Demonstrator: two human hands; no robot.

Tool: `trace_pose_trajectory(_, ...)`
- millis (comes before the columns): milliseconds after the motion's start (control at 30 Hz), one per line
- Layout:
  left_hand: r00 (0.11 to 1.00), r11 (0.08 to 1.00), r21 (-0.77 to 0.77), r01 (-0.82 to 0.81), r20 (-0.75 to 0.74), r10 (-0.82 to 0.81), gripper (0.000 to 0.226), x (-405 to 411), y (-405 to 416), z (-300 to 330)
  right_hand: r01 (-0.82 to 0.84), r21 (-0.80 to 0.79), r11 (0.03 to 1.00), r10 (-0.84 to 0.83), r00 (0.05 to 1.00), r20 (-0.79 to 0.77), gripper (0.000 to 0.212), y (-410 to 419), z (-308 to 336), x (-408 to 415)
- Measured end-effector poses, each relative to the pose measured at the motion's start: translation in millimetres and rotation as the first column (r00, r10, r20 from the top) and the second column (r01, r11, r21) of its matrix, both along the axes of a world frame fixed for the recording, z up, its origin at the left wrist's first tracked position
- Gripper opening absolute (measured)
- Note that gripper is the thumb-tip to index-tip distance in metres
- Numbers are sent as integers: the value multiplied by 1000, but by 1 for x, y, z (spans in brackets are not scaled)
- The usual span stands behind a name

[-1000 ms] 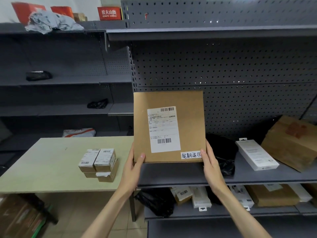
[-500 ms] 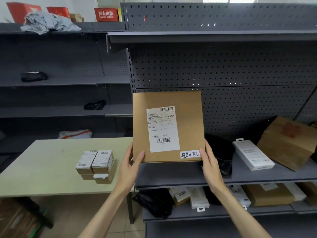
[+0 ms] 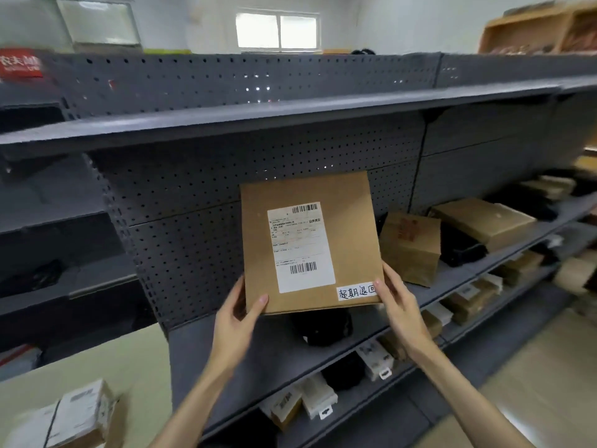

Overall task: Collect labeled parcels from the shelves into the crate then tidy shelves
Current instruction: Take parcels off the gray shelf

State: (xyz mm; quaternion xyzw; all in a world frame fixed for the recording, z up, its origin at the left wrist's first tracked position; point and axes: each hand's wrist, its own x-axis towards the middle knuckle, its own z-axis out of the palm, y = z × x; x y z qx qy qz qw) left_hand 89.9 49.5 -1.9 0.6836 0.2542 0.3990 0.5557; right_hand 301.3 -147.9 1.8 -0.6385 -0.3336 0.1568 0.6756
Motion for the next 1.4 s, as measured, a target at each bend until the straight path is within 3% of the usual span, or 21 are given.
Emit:
trace_pose_trajectory(167,973,973,38,230,16,-230,65,85,-32,12,248,57,967,-249,968,8,53,-76,10,35)
trace_pose_trajectory(433,841,841,77,536,34,-540,56,215,-122,29,567,135,813,-574,818,23,43,-195,20,89)
trace_pose_trajectory(633,769,760,168,628,14,-639,52,301,-187,46,679,156,717,-693,718,57,43,-271,29,132)
trace_pose_trajectory(1067,577,582,220,783,94,-811,55,456,-293,67,811,170,560,-828,546,126,43,-373,45,224)
trace_pose_trajectory(1400,520,523,206,827,74,-851,60,570,-332,71,877,148,456,-888,439,135,43,-410,52,305)
